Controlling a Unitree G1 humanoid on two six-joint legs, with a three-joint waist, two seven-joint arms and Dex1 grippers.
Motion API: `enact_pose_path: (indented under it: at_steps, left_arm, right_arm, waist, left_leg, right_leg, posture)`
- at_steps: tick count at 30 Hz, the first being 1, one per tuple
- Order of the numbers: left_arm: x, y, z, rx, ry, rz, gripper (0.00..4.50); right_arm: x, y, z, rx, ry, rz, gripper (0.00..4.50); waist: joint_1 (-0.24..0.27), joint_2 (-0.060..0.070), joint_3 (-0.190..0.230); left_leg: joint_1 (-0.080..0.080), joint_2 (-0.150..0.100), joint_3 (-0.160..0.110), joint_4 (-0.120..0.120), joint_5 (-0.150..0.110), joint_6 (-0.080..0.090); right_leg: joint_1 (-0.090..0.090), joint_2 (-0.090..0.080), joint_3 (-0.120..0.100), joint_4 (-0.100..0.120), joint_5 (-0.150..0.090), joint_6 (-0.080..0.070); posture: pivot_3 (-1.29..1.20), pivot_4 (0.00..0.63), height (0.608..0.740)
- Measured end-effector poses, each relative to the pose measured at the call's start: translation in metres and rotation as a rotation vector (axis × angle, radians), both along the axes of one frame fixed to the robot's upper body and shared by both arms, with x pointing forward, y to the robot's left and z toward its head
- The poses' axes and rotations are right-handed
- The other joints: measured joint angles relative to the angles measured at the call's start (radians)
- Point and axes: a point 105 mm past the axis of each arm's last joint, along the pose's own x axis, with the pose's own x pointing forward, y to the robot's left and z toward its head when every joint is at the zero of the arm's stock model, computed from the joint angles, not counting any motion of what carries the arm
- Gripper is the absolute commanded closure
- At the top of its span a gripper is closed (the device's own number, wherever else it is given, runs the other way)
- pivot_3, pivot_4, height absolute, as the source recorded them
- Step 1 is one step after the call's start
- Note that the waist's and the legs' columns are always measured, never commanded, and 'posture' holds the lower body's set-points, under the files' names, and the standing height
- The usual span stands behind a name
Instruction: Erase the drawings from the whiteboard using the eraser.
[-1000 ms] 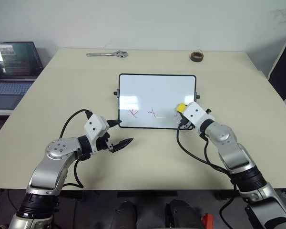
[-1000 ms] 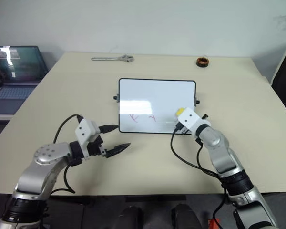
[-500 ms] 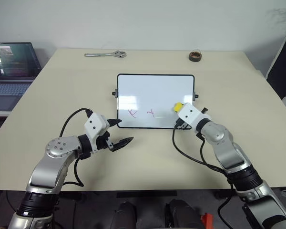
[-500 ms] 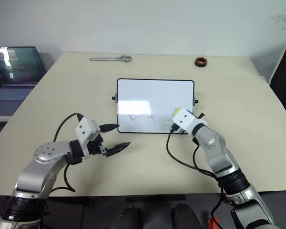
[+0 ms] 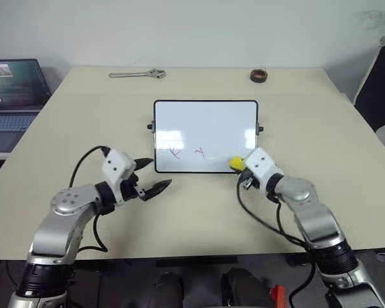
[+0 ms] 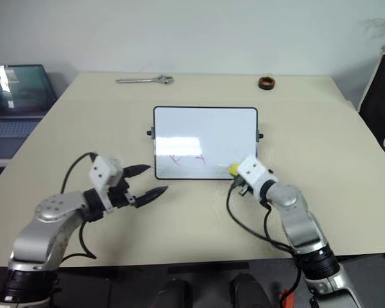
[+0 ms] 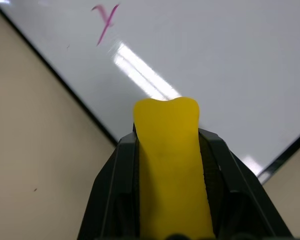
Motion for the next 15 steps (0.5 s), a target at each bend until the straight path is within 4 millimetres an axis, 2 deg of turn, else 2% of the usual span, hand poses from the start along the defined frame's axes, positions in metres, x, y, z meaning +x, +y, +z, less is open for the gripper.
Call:
enact_pose_path:
  at_steps: [2,5,11,15]
  left_arm:
    - [-0.003,0.011,-0.003,0.004,0.018,0.04,0.0]
    - [-0.01,0.026,-0.009,-0.01,0.043,0.098,0.0]
    - [-0.018,0.037,-0.018,-0.011,0.077,0.166,0.0]
    - [-0.02,0.037,-0.015,-0.005,0.062,0.177,0.0]
  right_arm:
    - [-0.011,0.009,0.01,0.075,0.031,0.077,3.29]
    - [-0.027,0.02,0.015,0.103,0.089,0.197,3.29]
    - [-0.044,0.021,0.006,0.028,0.143,0.327,3.29]
    - [-0.043,0.024,-0.001,-0.007,0.13,0.35,3.29]
  waist:
    - [-0.001,0.0,0.0]
    - [-0.001,0.0,0.0]
    - [0.002,0.0,0.0]
    - [0.002,0.0,0.0]
  left_leg:
    - [-0.001,0.0,0.0,-0.002,0.0,0.0]
    - [-0.005,0.001,0.0,-0.002,0.0,0.0]
    - [-0.005,0.0,0.0,-0.002,0.0,0.0]
    - [-0.005,0.0,0.0,-0.002,0.0,0.0]
  right_leg:
    - [-0.001,-0.001,0.0,-0.001,0.0,-0.001]
    - [-0.005,-0.002,0.0,-0.001,0.0,-0.001]
    - [-0.005,-0.002,-0.001,-0.001,0.0,-0.001]
    - [-0.006,-0.002,0.0,-0.001,0.0,-0.001]
  posture:
    - [0.0,0.15,0.74]
    - [0.0,0.15,0.74]
    - [0.0,0.15,0.74]
    - [0.0,0.15,0.74]
